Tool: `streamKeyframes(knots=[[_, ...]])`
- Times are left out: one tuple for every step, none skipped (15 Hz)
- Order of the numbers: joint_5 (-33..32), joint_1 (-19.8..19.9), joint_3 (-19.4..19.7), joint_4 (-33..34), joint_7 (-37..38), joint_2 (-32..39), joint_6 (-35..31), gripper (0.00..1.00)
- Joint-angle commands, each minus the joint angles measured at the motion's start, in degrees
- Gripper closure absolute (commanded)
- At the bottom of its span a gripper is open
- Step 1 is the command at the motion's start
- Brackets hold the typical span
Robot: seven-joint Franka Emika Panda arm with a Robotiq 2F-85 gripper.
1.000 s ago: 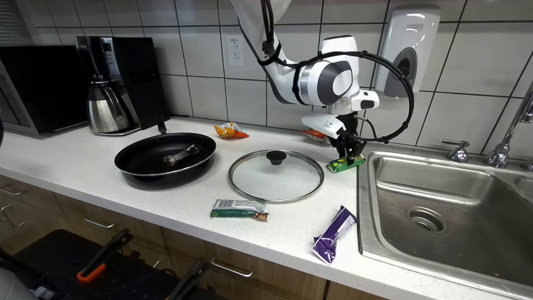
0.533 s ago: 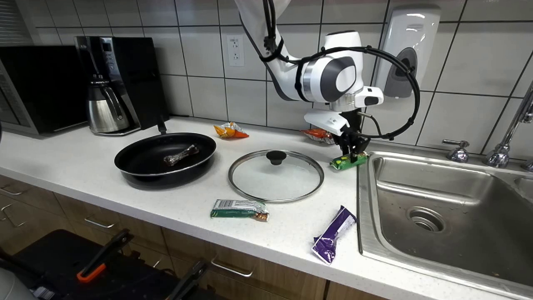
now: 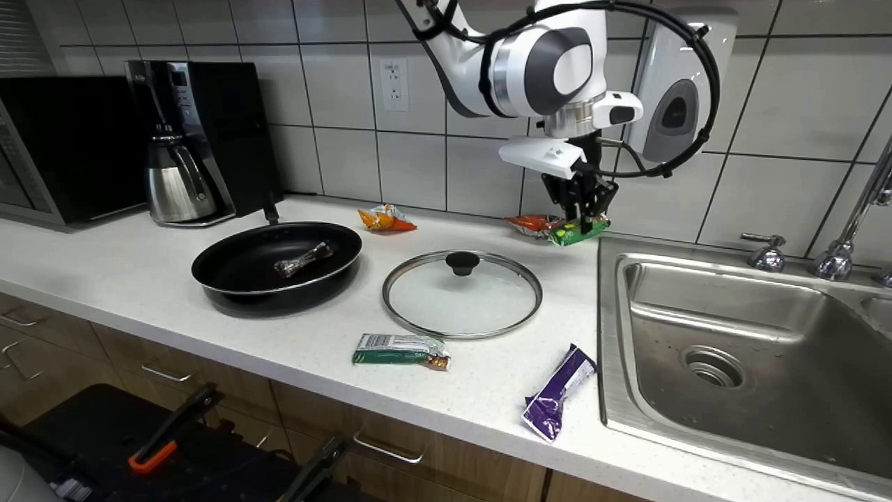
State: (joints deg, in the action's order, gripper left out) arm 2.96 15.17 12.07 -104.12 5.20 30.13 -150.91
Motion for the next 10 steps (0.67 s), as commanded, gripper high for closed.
streamKeyframes(knots=[[0.90,0.34,-1.67,-7.69,-3.71,-9.31,2.08,0.92],[0.70,-0.02,-1.67,-8.69,-3.89,-10.64,2.16,0.92],[0.33,-0.44,-1.68,-9.73,-4.03,-11.72,2.07,0.92],[-0.13,-0.93,-1.60,-10.50,-4.01,-12.45,2.43,0.92],[-0.37,-1.48,-1.75,-11.73,-4.29,-13.58,2.59,0.92],[-0.77,-2.14,-1.73,-12.83,-4.25,-14.53,2.38,0.92],[-1.14,-2.97,-1.90,-13.89,-4.21,-15.44,2.18,0.92],[-1.48,-3.75,-2.08,-14.76,-4.12,-16.16,2.23,0.92],[-1.75,-4.69,-2.41,-15.81,-3.91,-16.85,1.95,0.92],[-1.78,-5.45,-2.88,-16.70,-3.97,-17.48,1.83,0.92]])
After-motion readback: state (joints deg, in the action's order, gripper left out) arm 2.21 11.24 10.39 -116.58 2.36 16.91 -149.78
